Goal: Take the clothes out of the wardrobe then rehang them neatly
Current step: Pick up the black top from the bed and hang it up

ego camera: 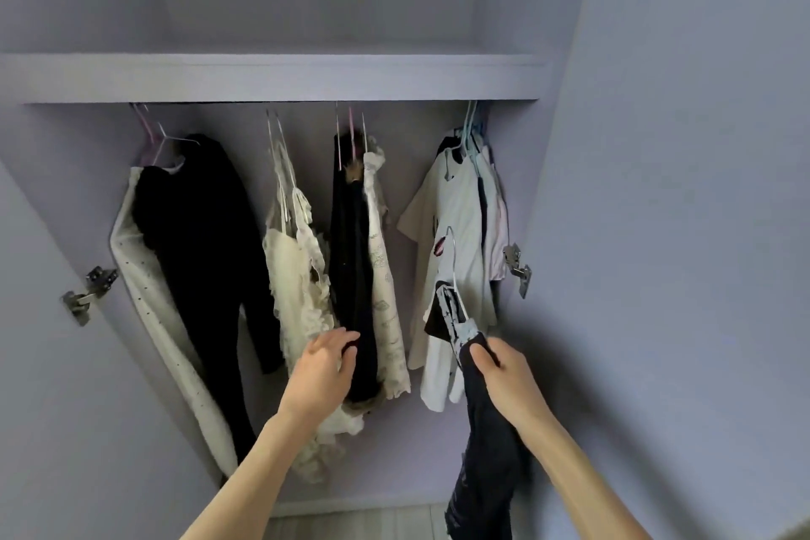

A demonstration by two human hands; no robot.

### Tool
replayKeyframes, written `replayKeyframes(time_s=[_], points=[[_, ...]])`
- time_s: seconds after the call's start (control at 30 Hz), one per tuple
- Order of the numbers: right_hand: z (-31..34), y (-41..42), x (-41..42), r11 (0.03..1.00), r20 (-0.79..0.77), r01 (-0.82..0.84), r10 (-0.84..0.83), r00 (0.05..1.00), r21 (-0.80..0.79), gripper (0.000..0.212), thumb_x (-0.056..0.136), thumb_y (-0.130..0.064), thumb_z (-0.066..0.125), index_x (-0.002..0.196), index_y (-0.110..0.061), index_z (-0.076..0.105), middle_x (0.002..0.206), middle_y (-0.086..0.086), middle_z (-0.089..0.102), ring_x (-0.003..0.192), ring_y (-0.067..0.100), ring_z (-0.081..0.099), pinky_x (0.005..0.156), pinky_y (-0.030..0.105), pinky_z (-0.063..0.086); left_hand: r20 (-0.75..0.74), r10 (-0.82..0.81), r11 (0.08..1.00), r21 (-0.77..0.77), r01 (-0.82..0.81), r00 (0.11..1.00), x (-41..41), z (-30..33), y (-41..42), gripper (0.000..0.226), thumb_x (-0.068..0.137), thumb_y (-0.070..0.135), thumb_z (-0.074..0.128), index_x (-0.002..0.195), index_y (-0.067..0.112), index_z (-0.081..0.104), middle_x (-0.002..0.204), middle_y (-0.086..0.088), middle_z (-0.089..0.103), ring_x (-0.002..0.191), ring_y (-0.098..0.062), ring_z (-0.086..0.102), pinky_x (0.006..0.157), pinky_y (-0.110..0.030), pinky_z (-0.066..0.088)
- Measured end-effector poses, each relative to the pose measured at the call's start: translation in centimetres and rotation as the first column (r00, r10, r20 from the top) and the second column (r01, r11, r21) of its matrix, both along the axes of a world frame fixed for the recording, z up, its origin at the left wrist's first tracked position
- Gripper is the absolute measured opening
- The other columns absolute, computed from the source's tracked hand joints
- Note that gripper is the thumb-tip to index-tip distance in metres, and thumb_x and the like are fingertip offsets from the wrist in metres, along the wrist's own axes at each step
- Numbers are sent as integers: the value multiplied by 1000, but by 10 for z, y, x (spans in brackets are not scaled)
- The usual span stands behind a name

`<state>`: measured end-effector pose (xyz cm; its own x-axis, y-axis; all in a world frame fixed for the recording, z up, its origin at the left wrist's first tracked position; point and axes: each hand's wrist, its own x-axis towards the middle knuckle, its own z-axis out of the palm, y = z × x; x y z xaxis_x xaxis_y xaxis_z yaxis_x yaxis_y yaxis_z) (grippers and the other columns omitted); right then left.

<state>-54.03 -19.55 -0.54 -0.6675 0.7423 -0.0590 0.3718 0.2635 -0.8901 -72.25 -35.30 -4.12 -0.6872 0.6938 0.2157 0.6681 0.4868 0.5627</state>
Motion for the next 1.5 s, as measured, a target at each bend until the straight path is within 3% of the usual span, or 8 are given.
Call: replayKeyframes(time_s=[0.2,0.37,0.53,0.77,0.93,1.2,1.33,1.5], points=[[10,24,-56,999,-37,51,-51,998,7,31,96,-19,46,80,7,45,70,11,38,60,14,33,53,23,25,8,-68,994,-89,69,998,-67,19,49,47,100,26,36,146,23,26,155,-2,15,143,-20,9,114,-38,20],[23,48,-110,990,-154,134,-125,980,47,37,97,-23,46,102,14,50,94,34,53,88,46,53,74,42,45,-134,-47,997,-65,39,990,-120,40,86,51,100,28,34,148,24,16,156,-3,7,144,-21,3,115,-36,16],[38,70,-151,974,-188,180,-153,970,138,30,97,-30,43,79,-8,52,66,8,44,64,19,43,63,31,35,-240,-52,998,-46,42,969,-146,55,125,55,100,30,34,149,19,12,157,-6,5,144,-23,2,115,-35,14],[55,126,-203,946,-288,214,-140,947,242,37,97,-26,44,89,10,49,67,10,35,58,15,29,50,21,26,-309,-9,1000,5,11,951,-179,62,173,61,97,41,37,149,23,11,157,-8,0,144,-24,-6,116,-37,8],[73,181,-241,935,-312,227,-137,940,271,24,97,-28,44,73,-30,39,64,-15,32,56,-1,30,53,16,27,-302,39,999,29,-32,952,-196,61,201,72,95,44,41,149,22,0,156,-8,-11,143,-21,-14,117,-36,8],[87,238,-285,903,-349,313,-203,915,295,43,97,-18,46,58,-15,29,53,-1,28,49,12,24,45,20,25,-381,76,987,157,-17,922,-217,40,220,76,72,1,67,140,0,34,145,-27,31,137,-42,18,95,-52,45],[74,251,-294,818,-206,347,-282,937,459,44,96,-16,49,54,-13,36,53,4,43,48,17,39,46,16,27,-430,111,985,166,-42,896,-223,29,216,64,80,3,60,139,-1,35,146,-25,30,137,-38,23,100,-50,42],[66,252,-292,741,-151,366,-343,927,563,27,94,-14,47,78,5,58,79,23,62,75,38,60,58,31,36,-483,125,986,159,-54,867,-227,25,213,56,83,10,47,138,1,38,146,-23,31,138,-33,24,104,-48,38]])
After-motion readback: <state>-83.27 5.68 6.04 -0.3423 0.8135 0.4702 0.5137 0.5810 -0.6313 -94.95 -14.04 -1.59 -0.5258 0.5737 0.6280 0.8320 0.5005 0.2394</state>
